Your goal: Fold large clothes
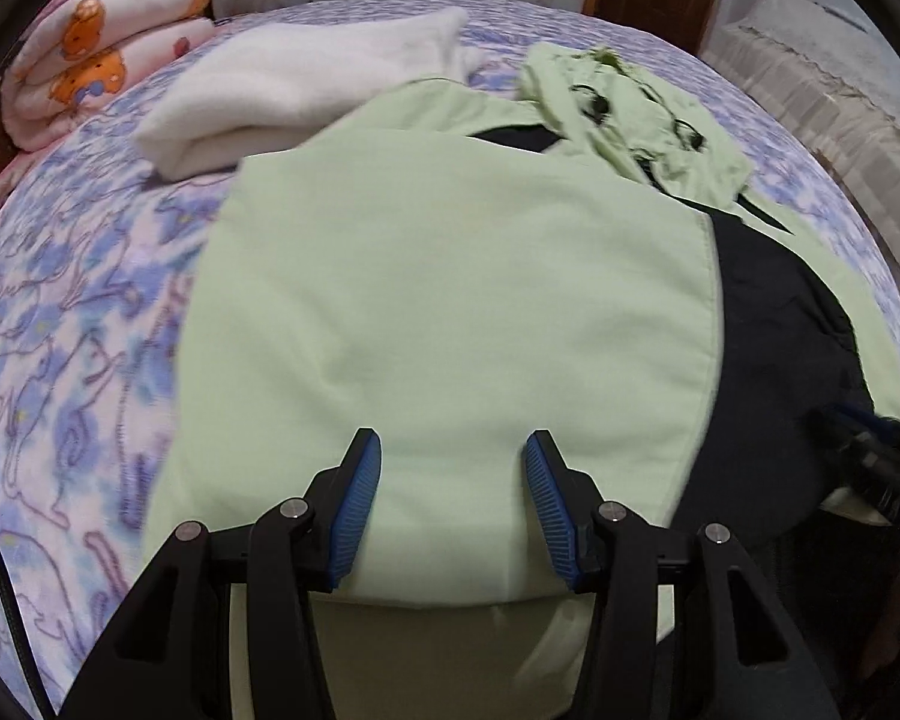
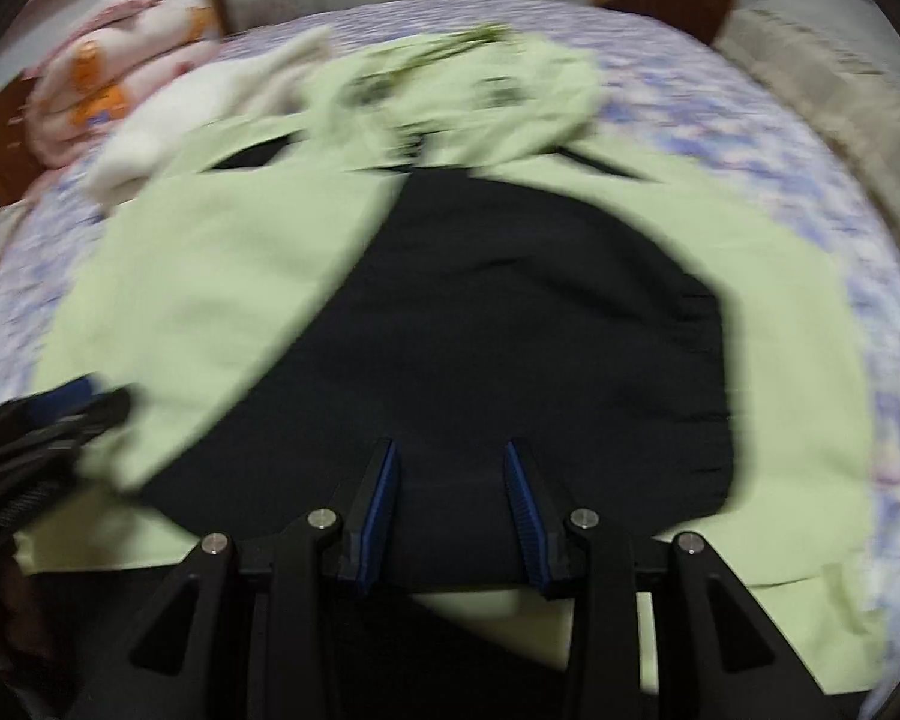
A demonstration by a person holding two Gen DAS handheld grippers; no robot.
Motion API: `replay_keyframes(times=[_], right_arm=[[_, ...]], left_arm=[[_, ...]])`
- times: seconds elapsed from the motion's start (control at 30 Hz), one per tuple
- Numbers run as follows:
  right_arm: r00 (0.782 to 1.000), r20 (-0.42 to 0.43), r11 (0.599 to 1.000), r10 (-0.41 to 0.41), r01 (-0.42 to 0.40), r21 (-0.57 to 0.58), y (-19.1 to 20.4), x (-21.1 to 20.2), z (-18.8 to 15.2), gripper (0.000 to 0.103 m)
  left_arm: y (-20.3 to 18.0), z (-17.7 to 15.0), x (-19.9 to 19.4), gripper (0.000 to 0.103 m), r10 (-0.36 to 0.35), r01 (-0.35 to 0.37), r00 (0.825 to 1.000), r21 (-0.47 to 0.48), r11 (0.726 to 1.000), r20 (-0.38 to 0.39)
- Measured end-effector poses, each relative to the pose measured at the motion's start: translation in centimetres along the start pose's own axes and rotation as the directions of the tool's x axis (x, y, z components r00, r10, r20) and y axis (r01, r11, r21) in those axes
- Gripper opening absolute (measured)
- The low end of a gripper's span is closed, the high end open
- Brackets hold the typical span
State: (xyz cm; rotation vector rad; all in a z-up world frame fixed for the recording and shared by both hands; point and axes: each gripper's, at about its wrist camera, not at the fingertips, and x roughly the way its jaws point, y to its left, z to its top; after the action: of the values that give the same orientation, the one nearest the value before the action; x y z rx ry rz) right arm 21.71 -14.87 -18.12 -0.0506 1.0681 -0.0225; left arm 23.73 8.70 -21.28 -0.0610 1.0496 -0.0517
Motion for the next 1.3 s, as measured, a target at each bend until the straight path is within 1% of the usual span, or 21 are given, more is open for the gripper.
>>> replay_keyframes(times=[0.03,0.07,0.1,0.17,0.23,0.3,0.37,0.43,0.47,0.53,0.57,0.6,0.73,0.77,0.8,0.87,0.9,1.03,1.13,1.2,1.3], right_arm=[[0.999,-0.001,0.999,-0.032,0.032,0.031,-1.5,0.1,0.0,0.037],[1.000,-0.005,0.998,-0.018,0.018,0.065,-3.0,0.2,-0.1,0.032],[1.000,-0.012,0.995,0.020,-0.019,0.097,-4.2,0.2,-0.2,0.023],[0.999,-0.010,0.991,0.043,-0.041,0.127,-5.4,-0.1,-0.4,0.015],[0.999,-0.002,0.991,0.036,-0.036,0.128,-5.2,-0.6,-0.6,0.015],[1.000,0.000,0.993,0.014,-0.014,0.114,-4.7,-0.8,-0.6,0.018],[1.000,0.008,0.994,-0.004,0.003,0.111,-4.2,-1.3,-0.9,0.018],[1.000,0.013,0.993,0.002,-0.003,0.118,-4.0,-2.0,-0.9,0.019],[1.000,0.016,0.992,0.005,-0.007,0.124,-3.8,-2.4,-0.9,0.019],[1.000,0.025,0.990,0.014,-0.018,0.139,-3.8,-3.6,-1.3,0.021],[0.999,0.033,0.989,0.015,-0.020,0.150,-3.8,-4.0,-1.1,0.024],[0.999,0.037,0.986,0.012,-0.018,0.165,-3.8,-4.5,-0.9,0.027],[0.996,0.065,0.977,0.057,-0.069,0.202,-3.4,-7.6,-0.3,0.027],[0.995,0.076,0.978,0.056,-0.070,0.196,-3.2,-8.6,-0.3,0.028],[0.995,0.088,0.979,0.057,-0.072,0.191,-3.1,-9.5,-0.3,0.031],[0.992,0.112,0.981,0.053,-0.073,0.180,-3.1,-11.5,-0.6,0.039],[0.991,0.124,0.982,0.050,-0.072,0.174,-3.0,-12.4,-0.9,0.042],[0.987,0.158,0.988,0.037,-0.059,0.141,-3.5,-16.1,-2.5,0.045],[0.986,0.165,0.993,0.031,-0.050,0.110,-4.1,-18.2,-4.3,0.048],[0.986,0.166,0.995,0.024,-0.039,0.088,-4.4,-19.2,-5.6,0.052],[0.986,0.167,0.999,0.012,-0.020,0.046,-4.9,-20.6,-7.8,0.055]], left_arm=[[0.6,0.2,0.1,0.049,-0.001,0.001,1.000,-0.006,1.000,-0.001],[1.1,0.2,0.2,0.049,0.004,-0.004,1.000,-0.014,1.000,-0.001],[1.5,0.3,0.1,0.049,0.009,-0.009,1.000,-0.016,1.000,0.000],[2.2,0.4,0.1,0.049,0.020,-0.020,1.000,-0.022,1.000,0.003],[2.6,0.5,0.2,0.049,0.024,-0.024,1.000,-0.030,0.999,0.002],[2.7,0.7,0.1,0.049,0.025,-0.025,1.000,-0.034,0.999,-0.005],[2.7,0.8,-0.2,0.049,0.030,-0.030,1.000,-0.034,0.999,-0.011],[2.8,0.7,-0.8,0.049,0.036,-0.037,0.999,-0.038,0.999,-0.020],[3.0,0.5,-1.3,0.052,0.036,-0.037,0.999,-0.045,0.998,-0.021],[3.4,0.3,-2.6,0.062,0.035,-0.035,0.999,-0.062,0.997,-0.013],[3.6,0.1,-3.4,0.068,0.036,-0.036,0.999,-0.070,0.997,-0.004],[3.7,0.0,-4.1,0.071,0.037,-0.037,0.999,-0.075,0.996,0.003],[4.6,-1.0,-7.8,0.072,0.042,-0.039,0.999,-0.093,0.995,0.031],[4.8,-1.4,-8.8,0.075,0.044,-0.040,0.998,-0.097,0.995,0.042],[5.0,-1.7,-9.9,0.081,0.048,-0.043,0.997,-0.100,0.994,0.052],[5.5,-2.5,-12.0,0.087,0.055,-0.046,0.995,-0.108,0.993,0.082],[5.6,-3.0,-13.1,0.088,0.056,-0.045,0.994,-0.109,0.993,0.097],[6.4,-4.7,-16.6,0.091,0.064,-0.049,0.990,-0.116,0.992,0.127],[6.9,-6.5,-18.9,0.094,0.063,-0.045,0.987,-0.117,0.992,0.150],[7.3,-7.9,-20.2,0.098,0.059,-0.040,0.986,-0.119,0.992,0.159],[7.9,-10.2,-21.6,0.099,0.061,-0.040,0.984,-0.125,0.991,0.167]])
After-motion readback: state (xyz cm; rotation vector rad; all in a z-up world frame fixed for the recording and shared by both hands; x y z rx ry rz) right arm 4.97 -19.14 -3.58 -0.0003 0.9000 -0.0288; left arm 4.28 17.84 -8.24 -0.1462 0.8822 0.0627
